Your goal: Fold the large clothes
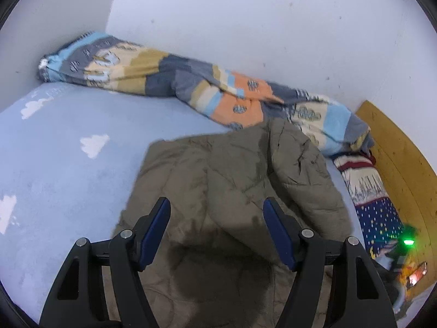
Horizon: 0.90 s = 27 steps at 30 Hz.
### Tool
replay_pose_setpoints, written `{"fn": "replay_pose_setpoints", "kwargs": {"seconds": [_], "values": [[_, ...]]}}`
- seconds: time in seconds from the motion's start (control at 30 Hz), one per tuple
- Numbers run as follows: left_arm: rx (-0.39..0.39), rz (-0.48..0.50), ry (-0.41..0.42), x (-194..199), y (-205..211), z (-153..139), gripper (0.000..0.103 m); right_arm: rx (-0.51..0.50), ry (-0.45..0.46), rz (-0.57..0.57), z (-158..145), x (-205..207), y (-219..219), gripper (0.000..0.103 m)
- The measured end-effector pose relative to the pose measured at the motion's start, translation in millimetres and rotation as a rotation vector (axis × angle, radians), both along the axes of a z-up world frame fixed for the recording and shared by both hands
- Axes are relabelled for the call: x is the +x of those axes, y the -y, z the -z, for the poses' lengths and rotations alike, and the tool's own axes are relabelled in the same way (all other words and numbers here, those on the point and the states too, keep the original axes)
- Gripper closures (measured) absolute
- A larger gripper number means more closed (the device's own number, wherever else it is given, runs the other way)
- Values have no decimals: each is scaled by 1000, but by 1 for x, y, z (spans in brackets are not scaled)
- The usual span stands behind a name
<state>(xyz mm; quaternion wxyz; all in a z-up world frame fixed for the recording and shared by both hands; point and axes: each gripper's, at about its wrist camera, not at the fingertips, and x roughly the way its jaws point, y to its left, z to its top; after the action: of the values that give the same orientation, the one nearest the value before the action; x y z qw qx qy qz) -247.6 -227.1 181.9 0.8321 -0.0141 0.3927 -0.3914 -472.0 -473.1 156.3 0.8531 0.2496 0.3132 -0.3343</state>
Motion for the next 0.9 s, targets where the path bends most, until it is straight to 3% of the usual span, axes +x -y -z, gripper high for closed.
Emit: {"fn": "replay_pose_setpoints", "kwargs": {"seconds": [0.07, 0.13, 0.27, 0.33, 0.4, 0.47, 0.5, 0.57, 0.63, 0.8, 0.9], "values": [[37, 39, 12, -3, 13, 10, 34, -9, -97, -4, 27, 8, 10, 96], [63, 77, 29, -5, 27, 18, 34, 24, -116, -3, 45, 14, 19, 95], [82, 145, 61, -10, 51, 31, 34, -44, -165, -20, 43, 26, 15, 95], [140, 157, 112, -13, 64, 41, 34, -50, -176, -27, 45, 27, 16, 95], [226, 168, 121, -9, 78, 62, 34, -46, -196, -29, 42, 25, 14, 88], [310, 158, 73, 1, 85, 83, 34, -8, -230, -34, 36, 24, 18, 62], [337, 159, 28, 8, 87, 95, 33, 4, -229, -38, 32, 20, 17, 58], [335, 142, 3, 13, 85, 102, 29, 16, -229, -45, 19, 10, 13, 46], [332, 144, 3, 14, 83, 98, 29, -17, -266, -16, 7, 1, 7, 43], [300, 114, -7, 15, 72, 77, 29, -122, -155, 47, -25, -8, -3, 43], [243, 86, 123, 7, 64, 43, 29, -137, 3, 12, -36, 0, -6, 43]]}}
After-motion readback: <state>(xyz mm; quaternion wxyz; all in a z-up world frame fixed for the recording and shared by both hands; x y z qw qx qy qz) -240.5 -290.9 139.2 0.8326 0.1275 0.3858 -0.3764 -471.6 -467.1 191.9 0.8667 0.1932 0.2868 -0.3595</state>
